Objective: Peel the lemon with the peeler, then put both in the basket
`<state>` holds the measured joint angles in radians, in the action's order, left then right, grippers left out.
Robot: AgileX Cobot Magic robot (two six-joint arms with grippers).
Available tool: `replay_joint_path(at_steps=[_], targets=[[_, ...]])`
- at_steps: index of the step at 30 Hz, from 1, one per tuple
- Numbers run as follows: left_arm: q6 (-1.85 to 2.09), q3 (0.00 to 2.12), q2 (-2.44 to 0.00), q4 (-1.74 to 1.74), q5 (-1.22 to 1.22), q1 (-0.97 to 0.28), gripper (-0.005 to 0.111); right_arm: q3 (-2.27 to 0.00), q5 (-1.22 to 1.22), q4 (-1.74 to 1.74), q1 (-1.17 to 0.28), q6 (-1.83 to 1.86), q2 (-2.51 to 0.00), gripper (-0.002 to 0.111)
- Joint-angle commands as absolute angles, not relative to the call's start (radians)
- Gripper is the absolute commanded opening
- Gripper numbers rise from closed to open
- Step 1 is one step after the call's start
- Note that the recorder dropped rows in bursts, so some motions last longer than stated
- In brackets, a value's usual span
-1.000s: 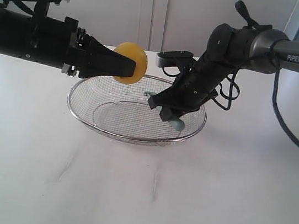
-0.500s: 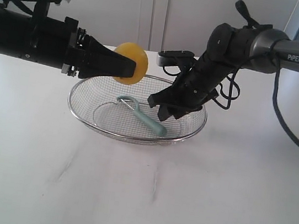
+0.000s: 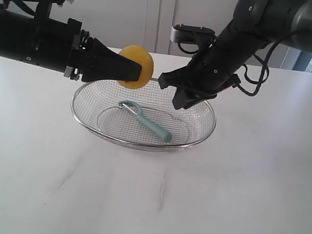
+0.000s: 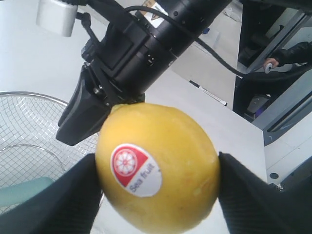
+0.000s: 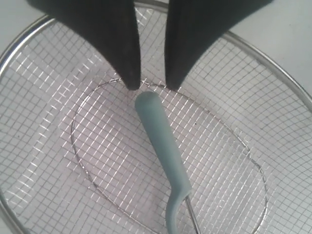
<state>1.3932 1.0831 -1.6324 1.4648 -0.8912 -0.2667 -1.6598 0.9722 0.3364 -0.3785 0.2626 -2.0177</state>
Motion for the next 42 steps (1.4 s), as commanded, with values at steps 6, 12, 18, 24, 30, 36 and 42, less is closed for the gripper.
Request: replay_joint_path(at_steps=[6, 12, 18, 24, 30, 36, 42], targets=[[1.387, 1.083, -1.628, 1.486, -0.904, -0.269, 0.0, -1.664, 1.06, 0.34, -0.377, 0.168, -1.968, 0.003], [1.387, 1.083, -1.628, 1.486, -0.904, -0.269, 0.0, -1.664, 1.106, 0.34, -0.377, 0.098, -1.966, 0.003], [1.387, 1.083, -1.628, 1.469, -0.898, -0.269, 0.0, -1.664, 1.119, 0.34, -0.365, 0.062, -1.964, 0.003], [1.385, 1.083, -1.628, 1.438, -0.86, -0.269, 0.0, -1.664, 1.121, 0.338, -0.296, 0.041, -1.939, 0.003], [1.385, 1.083, -1.628, 1.436, -0.795, -0.269, 0.0, -1.664, 1.146, 0.338, -0.2, 0.039, -1.919, 0.003], [1.379, 1.083, -1.628, 1.433, -0.73, -0.269, 0.0, -1.664, 1.153, 0.338, -0.116, 0.018, -1.917, 0.003], [1.241, 1.11, -1.628, 1.306, -0.665, -0.269, 0.0, -1.664, 1.153, 0.272, -0.089, 0.02, -1.917, 0.003]])
